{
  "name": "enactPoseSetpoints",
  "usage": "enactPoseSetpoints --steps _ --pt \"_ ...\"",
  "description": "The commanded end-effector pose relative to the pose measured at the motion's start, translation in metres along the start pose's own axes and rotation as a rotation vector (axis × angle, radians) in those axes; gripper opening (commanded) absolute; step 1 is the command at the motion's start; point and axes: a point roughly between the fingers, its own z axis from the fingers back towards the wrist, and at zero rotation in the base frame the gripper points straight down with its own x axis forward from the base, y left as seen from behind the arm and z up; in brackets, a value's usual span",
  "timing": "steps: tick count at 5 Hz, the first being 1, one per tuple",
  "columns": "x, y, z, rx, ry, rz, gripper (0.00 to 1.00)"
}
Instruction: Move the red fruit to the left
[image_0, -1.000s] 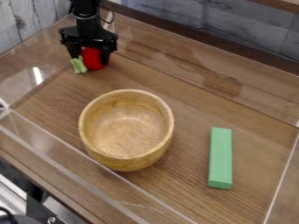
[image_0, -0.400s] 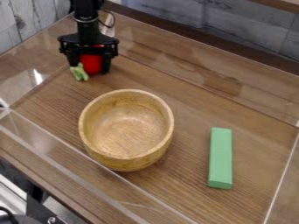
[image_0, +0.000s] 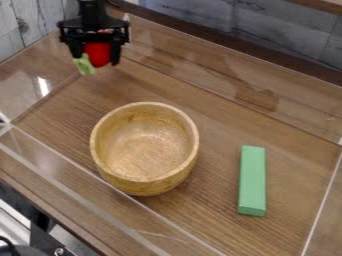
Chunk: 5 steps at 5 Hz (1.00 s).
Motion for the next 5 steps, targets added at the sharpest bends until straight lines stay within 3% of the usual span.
enactPoseSetpoints --steps 1,2,3,4,5 --pt "0.01 0.01 0.019 -0.001 -0.084 -0.067 0.0" --pt "0.004 0.014 0.007 0.005 -0.076 -0.137 0.0" --pt "0.006 0.009 0.005 0.009 -0.066 -0.184 1.0" --pt "0.006 0.001 0.006 0.01 -0.057 -0.233 1.0" --pt "0.004 -0.015 0.023 -0.011 -0.061 -0.286 1.0"
